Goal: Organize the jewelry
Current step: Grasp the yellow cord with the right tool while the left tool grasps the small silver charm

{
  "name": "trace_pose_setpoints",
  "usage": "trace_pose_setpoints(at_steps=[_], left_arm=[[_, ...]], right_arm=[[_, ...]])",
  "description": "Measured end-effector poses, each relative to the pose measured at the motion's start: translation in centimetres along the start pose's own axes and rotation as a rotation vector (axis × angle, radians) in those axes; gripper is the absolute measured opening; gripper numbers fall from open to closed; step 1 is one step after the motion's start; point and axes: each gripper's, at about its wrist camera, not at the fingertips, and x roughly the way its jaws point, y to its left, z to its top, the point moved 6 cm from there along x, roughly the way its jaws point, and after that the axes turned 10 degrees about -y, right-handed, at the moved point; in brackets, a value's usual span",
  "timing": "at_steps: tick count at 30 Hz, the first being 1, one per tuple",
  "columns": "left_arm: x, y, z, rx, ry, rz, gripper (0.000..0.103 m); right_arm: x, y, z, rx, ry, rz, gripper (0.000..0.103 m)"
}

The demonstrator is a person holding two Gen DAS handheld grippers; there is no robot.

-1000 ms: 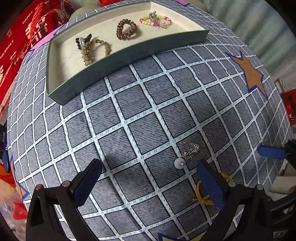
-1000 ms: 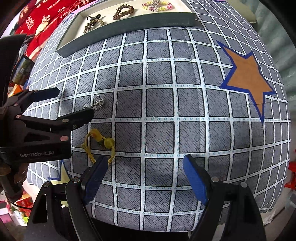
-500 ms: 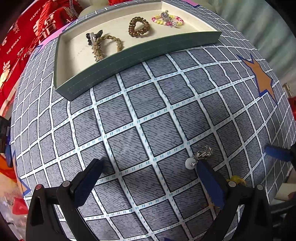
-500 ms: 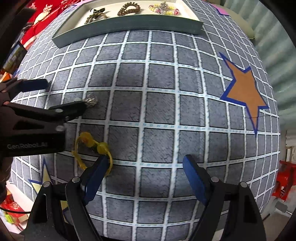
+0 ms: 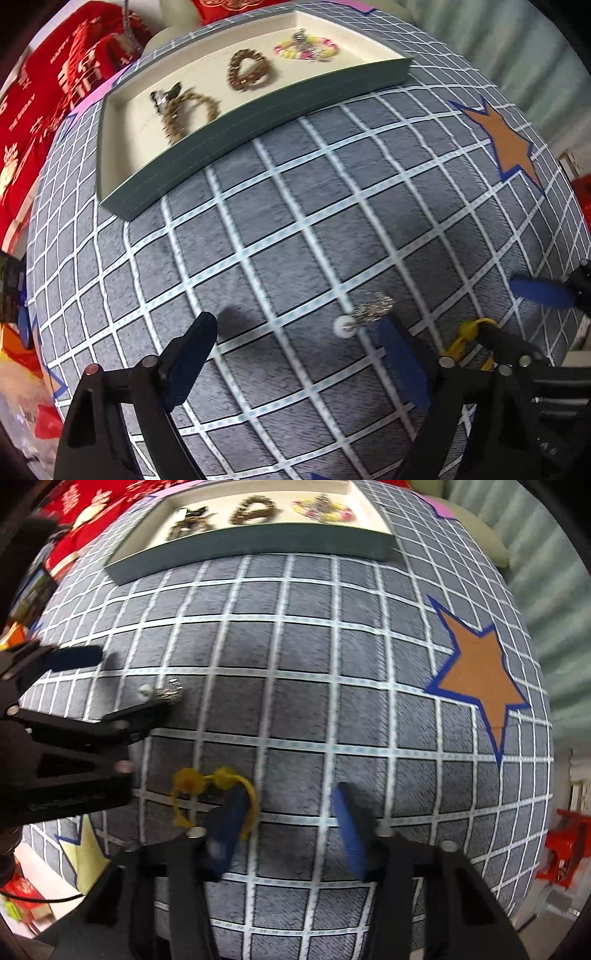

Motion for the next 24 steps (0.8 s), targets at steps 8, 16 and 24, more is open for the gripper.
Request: trace_pose_setpoints(at_steps=[8,16,24], left_arm=[[-1.1,-2.6,0.7,0.053,-0.014,-0.074,0.032],[-1.8,-4.1,0.9,-0.100,0.010,-0.178,0.017],[-2.9,-1.1,1.0,-0.239,0.000,-0.241,0.017]], right_arm=[[-1.7,-0.4,0.3,0.013,0.011,0.050,0.003],[-3.1,-1.9,1.5,0.132,0.003,0.119,0.002],[-3.4,-3.6,3.9,0.178,-0.025,0.153,0.002]])
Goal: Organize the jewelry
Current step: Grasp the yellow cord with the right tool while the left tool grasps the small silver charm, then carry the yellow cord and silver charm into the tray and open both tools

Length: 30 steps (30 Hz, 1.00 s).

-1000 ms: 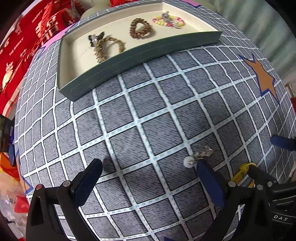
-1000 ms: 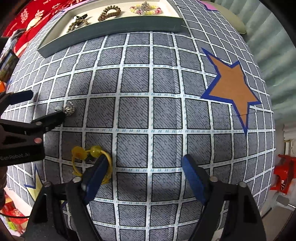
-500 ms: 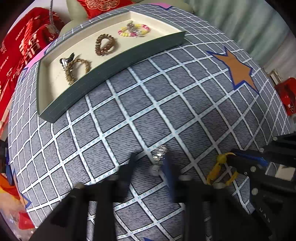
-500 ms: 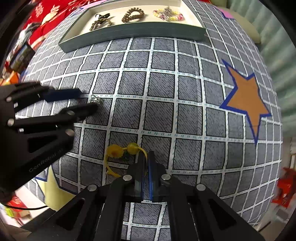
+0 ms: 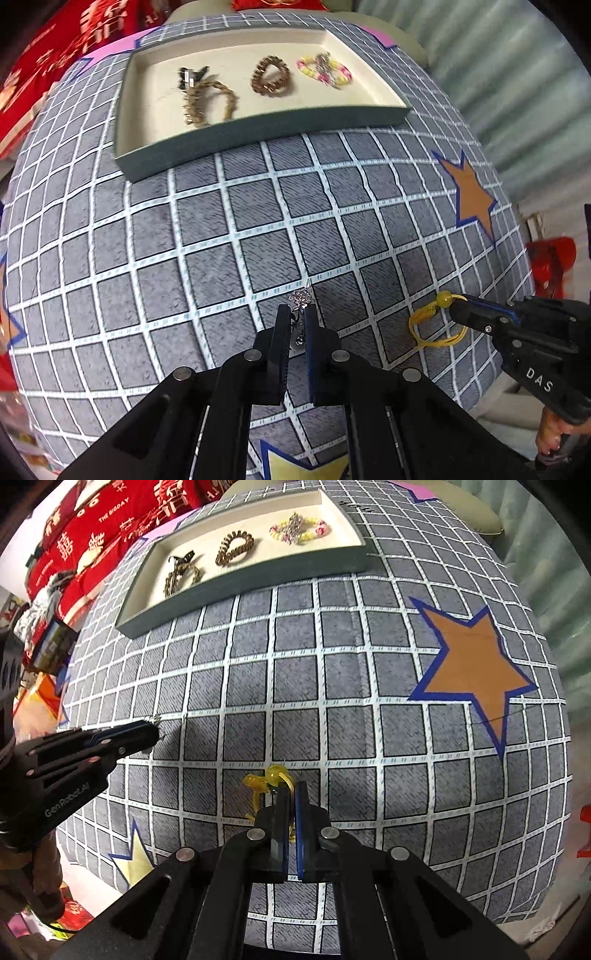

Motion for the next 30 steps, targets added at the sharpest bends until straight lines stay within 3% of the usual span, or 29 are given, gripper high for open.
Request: trace_pose_setpoints(at_steps=[12,18,19,30], left_arm=[[-2.4,0.6,0.7,-0.044,-0.049,0.001,0.017],[-4.2,1.1,2.4,-0.070,-0.122,0.006,0.017],[-4.4,1.0,3.2,-0.090,-0.202,-0.022,0.017],[-6.6,1.5,6.2,-0.139,-0.295,0.004,0.017]], right_arm=[[-2.6,-3.0,1.1,0.026,-0.030,0.039,0.002],[-3.8,-2.9,3.1,0.033,-0.055,0.058,0.002],[-3.9,-2.8,3.4,0.032,-0.058,0.060,0.002],[-4.8,-2.6,7.9,0.039,-0.097,0.098,0.002]])
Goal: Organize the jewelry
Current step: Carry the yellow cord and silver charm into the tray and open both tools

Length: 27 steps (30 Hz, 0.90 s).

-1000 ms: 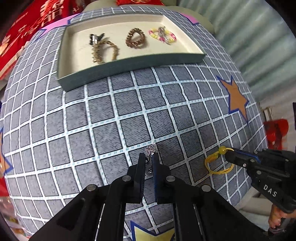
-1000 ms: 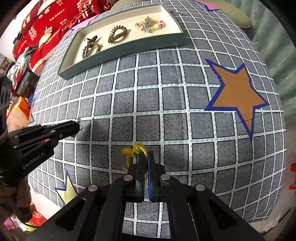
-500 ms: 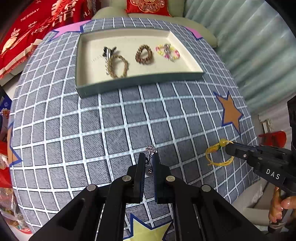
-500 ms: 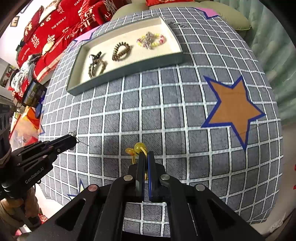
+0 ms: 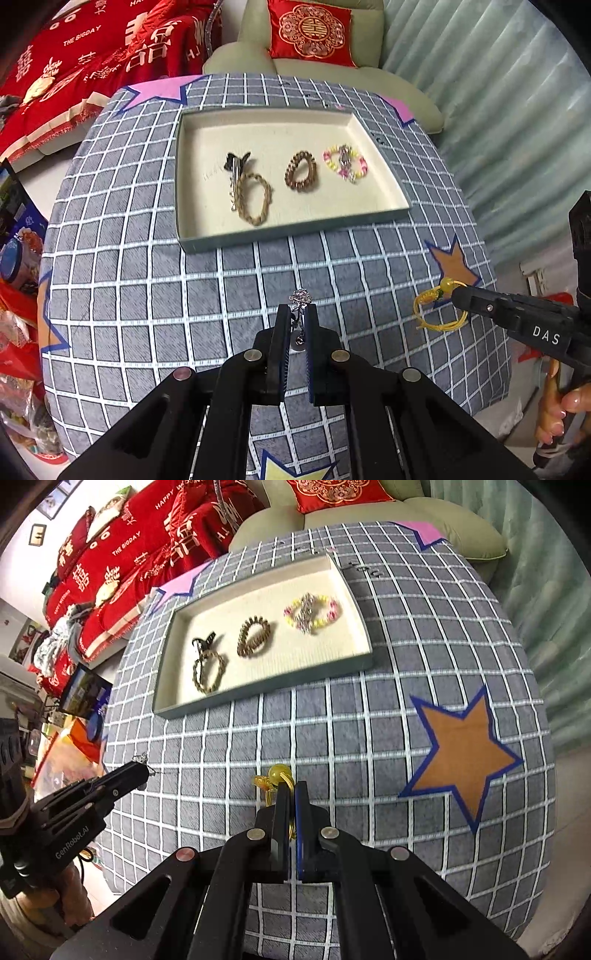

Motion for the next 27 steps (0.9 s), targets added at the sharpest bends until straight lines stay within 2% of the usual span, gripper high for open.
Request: trace_pose_setpoints(at_steps=[7,9,11,19,27], left_arm=[[-0.2,0.8,2.9,-0.033,-0.053,0.035,0.017],[-0.1,1.4,3.5,-0.021,-0.007,0.062,0.017],[0.4,1.9,4.5,-0.027,-0.018,0.071,0.017],[3.4,3.3,8.0,-0.047,-0.034,0.104,0.017],[7.5,4.0,9.1,-0.031,0.001,0.144,0.017]], right_arm=[[-0.1,-0.3,3.6,0.009,-0.025,0.027,0.002],[0.2,-0.4,5.0,0.007,-0.033,0.035,0.002],[0.6,-0.4,6.4,0.000,-0.039,0.041,0.002],[3.2,-0.2,10.8,-0.021,-0.038,0.066,0.002],[7.8,-0.5,13.0,0.007,0.015,0.086,0.002]])
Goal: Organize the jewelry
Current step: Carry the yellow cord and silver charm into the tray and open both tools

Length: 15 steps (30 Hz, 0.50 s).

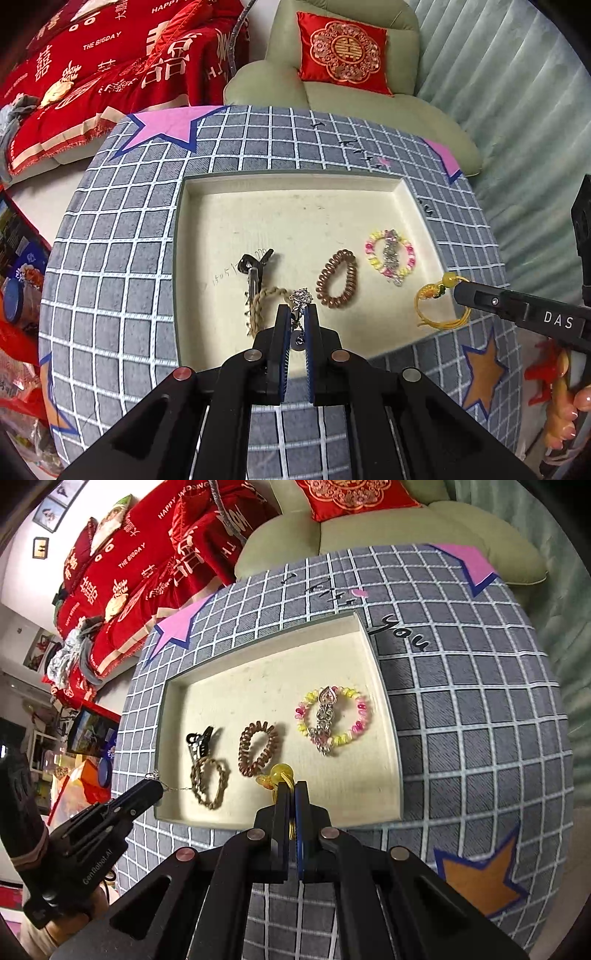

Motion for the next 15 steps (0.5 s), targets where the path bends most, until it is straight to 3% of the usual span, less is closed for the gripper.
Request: trace_pose_setpoints(at_steps=[15], left_arm=[[5.8,-0.2,-0.9,0.081,0.068,0.108,0.017]], right_arm=[[6.4,-2.1,-0.1,-0.008,0.090,-0.056,0.002]])
